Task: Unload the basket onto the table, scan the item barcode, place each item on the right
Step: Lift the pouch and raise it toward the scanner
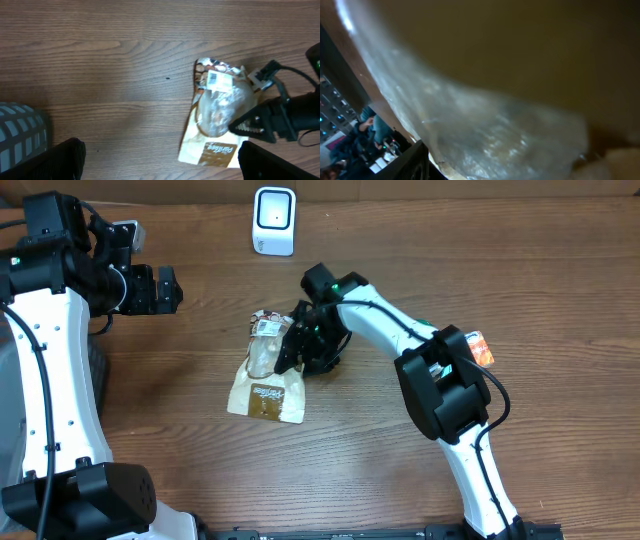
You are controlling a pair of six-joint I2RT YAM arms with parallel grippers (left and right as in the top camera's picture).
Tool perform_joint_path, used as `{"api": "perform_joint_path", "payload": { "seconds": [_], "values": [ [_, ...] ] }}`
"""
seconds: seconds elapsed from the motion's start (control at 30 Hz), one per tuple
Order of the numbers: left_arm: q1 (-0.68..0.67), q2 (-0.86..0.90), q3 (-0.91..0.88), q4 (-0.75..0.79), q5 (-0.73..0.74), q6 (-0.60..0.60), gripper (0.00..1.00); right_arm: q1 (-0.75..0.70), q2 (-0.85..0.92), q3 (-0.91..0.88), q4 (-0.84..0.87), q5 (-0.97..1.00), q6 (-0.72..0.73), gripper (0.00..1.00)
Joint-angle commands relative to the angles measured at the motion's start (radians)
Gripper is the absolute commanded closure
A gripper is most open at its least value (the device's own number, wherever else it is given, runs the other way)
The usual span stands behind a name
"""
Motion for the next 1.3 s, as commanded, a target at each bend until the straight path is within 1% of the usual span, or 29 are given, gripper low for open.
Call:
{"api": "perform_joint_path", "payload": {
  "seconds": [0.0, 0.07, 0.1, 0.17, 0.23, 0.27, 0.37, 0.43, 0.6, 0.67, 0.73, 0.87, 0.97, 1.1, 1.23, 1.27],
  "values": [
    [-0.006, -0.011, 0.016, 0.002, 0.008, 0.022, 0.0, 0.045, -0.025, -0.056, 0.092, 0.071, 0.085, 0.5],
    [-0.006, -0.011, 0.016, 0.002, 0.008, 0.022, 0.0, 0.06, -0.025, -0.069, 0.129, 0.15, 0.133, 0.57],
    [-0.006, -0.011, 0.016, 0.002, 0.008, 0.022, 0.0, 0.064, -0.025, -0.072, 0.134, 0.19, 0.148, 0.63],
    [-0.006, -0.011, 0.016, 0.002, 0.008, 0.022, 0.0, 0.064, -0.025, -0.072, 0.134, 0.216, 0.149, 0.79],
    [-0.006, -0.011, 0.016, 0.002, 0.008, 0.022, 0.0, 0.055, -0.025, -0.072, 0.138, 0.213, 0.149, 0.92],
    [-0.006, -0.011, 0.016, 0.002, 0.008, 0.022, 0.01, 0.049, -0.025, -0.07, 0.137, 0.209, 0.148, 0.96],
    [-0.006, -0.011, 0.016, 0.002, 0.008, 0.022, 0.0, 0.024, -0.031, -0.059, 0.131, 0.175, 0.097, 0.96],
    [-0.006, -0.011, 0.016, 0.002, 0.008, 0.022, 0.0, -0.003, -0.07, -0.018, 0.082, 0.131, -0.04, 0.96],
    [-0.006, -0.011, 0.016, 0.002, 0.008, 0.022, 0.0, -0.015, -0.183, 0.071, -0.01, 0.131, -0.197, 0.96],
    [-0.006, -0.011, 0.016, 0.002, 0.008, 0.022, 0.0, -0.015, -0.235, 0.098, -0.036, 0.131, -0.225, 0.96],
    [-0.006, -0.011, 0.016, 0.002, 0.008, 0.022, 0.0, -0.015, -0.325, 0.129, -0.068, 0.131, -0.247, 0.96],
    [-0.006, -0.011, 0.016, 0.002, 0.008, 0.022, 0.0, -0.015, -0.479, 0.134, -0.082, 0.131, -0.251, 0.96],
    [-0.006, -0.011, 0.016, 0.002, 0.008, 0.022, 0.0, -0.013, -0.566, 0.134, -0.1, 0.13, -0.282, 0.96],
    [-0.006, -0.011, 0.016, 0.002, 0.008, 0.022, 0.0, 0.004, -0.677, 0.134, -0.151, 0.13, -0.39, 0.96],
    [-0.006, -0.011, 0.016, 0.002, 0.008, 0.022, 0.0, 0.043, -0.726, 0.134, -0.196, 0.123, -0.534, 0.96],
    [-0.006, -0.011, 0.016, 0.002, 0.008, 0.022, 0.0, 0.049, -0.727, 0.134, -0.197, 0.124, -0.547, 0.96]
  ]
}}
